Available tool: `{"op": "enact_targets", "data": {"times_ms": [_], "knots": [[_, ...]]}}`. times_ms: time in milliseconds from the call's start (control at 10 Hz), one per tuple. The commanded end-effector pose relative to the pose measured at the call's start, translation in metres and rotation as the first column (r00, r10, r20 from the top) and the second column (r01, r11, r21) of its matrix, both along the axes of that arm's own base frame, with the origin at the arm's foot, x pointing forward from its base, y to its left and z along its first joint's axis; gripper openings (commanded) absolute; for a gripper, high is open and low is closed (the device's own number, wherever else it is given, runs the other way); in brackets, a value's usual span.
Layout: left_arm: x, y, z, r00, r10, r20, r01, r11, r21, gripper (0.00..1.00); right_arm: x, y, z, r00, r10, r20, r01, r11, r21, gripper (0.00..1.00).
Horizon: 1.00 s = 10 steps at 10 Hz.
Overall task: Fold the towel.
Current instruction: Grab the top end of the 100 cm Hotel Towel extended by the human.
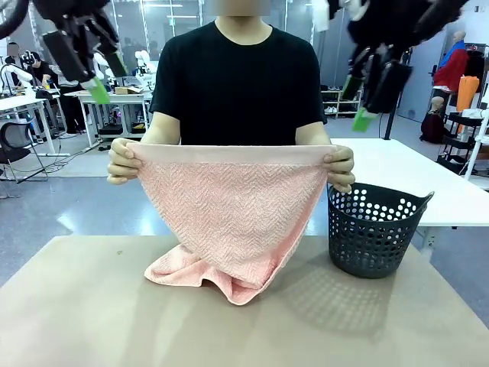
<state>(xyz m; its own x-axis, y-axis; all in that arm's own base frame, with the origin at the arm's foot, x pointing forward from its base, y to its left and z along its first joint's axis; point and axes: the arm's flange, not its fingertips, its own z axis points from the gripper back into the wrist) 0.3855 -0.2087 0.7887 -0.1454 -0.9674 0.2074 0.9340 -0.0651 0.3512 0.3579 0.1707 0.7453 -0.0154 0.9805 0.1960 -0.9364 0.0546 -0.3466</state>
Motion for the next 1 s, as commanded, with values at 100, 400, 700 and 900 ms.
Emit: {"op": "enact_targets", "data": {"times_ms": [100,400,700,900], "knots": [[0.01,-0.02,-0.019,0.998,-0.006,0.058,0.003,0.999,0.038,1.0,0.025,0.019,-0.016,0.998,0.049,0.025,-0.048,0.997,-0.055,1.0],[0.02,-0.039,-0.037,0.992,-0.102,0.07,0.099,0.994,0.048,1.0,0.032,0.031,-0.029,1.0,0.018,0.024,-0.017,0.998,-0.065,1.0],[0.027,-0.055,-0.059,0.997,-0.07,0.027,0.068,0.996,0.059,1.0,0.04,0.037,-0.045,1.0,-0.001,0.026,0.003,0.997,-0.075,1.0],[0.032,-0.065,-0.078,0.998,-0.056,-0.005,0.056,0.996,0.076,1.0,0.049,0.04,-0.064,1.0,-0.023,0.012,0.024,0.997,-0.067,1.0]]}}
